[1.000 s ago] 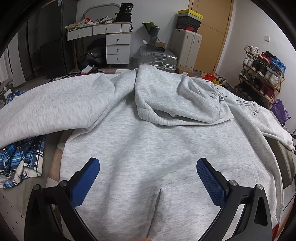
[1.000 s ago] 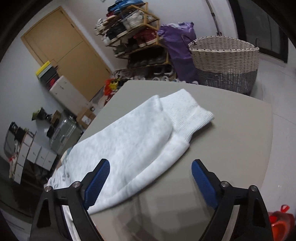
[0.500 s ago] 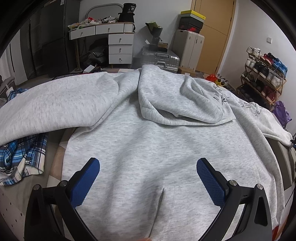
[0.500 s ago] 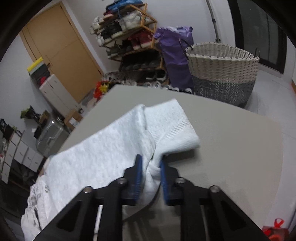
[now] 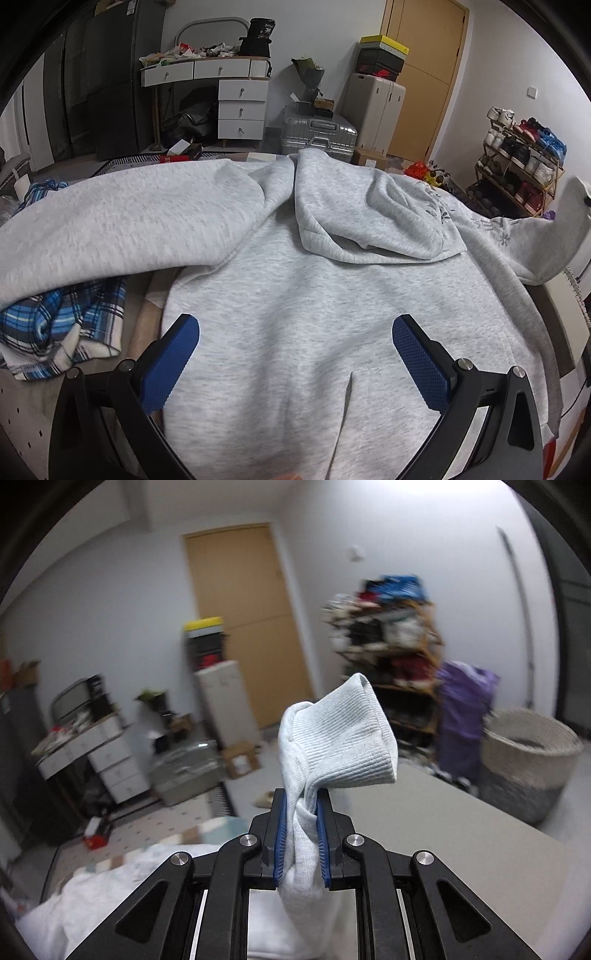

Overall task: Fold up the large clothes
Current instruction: 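Carry the cuff with the right tool across the sweatshirt back and release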

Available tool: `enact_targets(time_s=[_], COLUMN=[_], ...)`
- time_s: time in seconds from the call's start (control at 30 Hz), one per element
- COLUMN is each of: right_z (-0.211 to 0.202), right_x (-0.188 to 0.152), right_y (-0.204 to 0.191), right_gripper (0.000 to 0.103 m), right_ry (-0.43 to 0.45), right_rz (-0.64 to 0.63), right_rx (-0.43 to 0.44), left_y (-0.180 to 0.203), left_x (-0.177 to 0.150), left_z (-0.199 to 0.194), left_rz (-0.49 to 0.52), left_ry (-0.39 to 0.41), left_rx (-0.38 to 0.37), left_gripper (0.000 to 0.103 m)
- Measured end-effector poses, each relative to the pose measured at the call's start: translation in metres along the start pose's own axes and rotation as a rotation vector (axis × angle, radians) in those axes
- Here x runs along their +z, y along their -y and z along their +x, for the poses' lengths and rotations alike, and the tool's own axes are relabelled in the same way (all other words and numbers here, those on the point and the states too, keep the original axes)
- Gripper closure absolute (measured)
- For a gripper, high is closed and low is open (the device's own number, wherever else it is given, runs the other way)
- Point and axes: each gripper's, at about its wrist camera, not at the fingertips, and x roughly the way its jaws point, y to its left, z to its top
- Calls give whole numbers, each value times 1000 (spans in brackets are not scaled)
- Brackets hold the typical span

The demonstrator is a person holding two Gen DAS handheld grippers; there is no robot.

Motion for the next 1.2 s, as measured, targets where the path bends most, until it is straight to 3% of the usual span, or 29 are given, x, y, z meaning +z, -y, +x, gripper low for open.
enact_targets(time_s=[0.13,0.33,0.5,0.53,0.63,0.7,0.8,0.93,1.2], right_z=[5,-2,-20,-24,-37,-43,-32,-13,25], right_x=[-12,-40,-92,-105,-152,-166,-168,-162,-157], right_y=[-76,-185,-277,-294,-332,-337,-320,-271,-140], right_gripper=[89,89,85,78,38,38,36,29,27], right_ry=[-15,-86,-245,-282,-391,-355,-335,-367,-467], right_rz=[-55,-148,-252,-293,-490,-578,-619,-519,-288], right_rx=[136,370,687,743,917,900,770,627,355], left_y=[-10,-34,-55,-57,-58,-58,-59,-60,-48], left_x=[9,11,8,8,8,8,8,5,-3], left_z=[-13,-21,-14,-12,-12,-13,-9,1,12], left_rz=[15,-42,-130,-137,-135,-131,-134,-145,-114], left_ry=[58,96,100,86,92,99,96,68,29], left_rx=[14,9,-12,-13,3,1,3,6,11], left_gripper=[1,1,1,1,1,1,1,1,1])
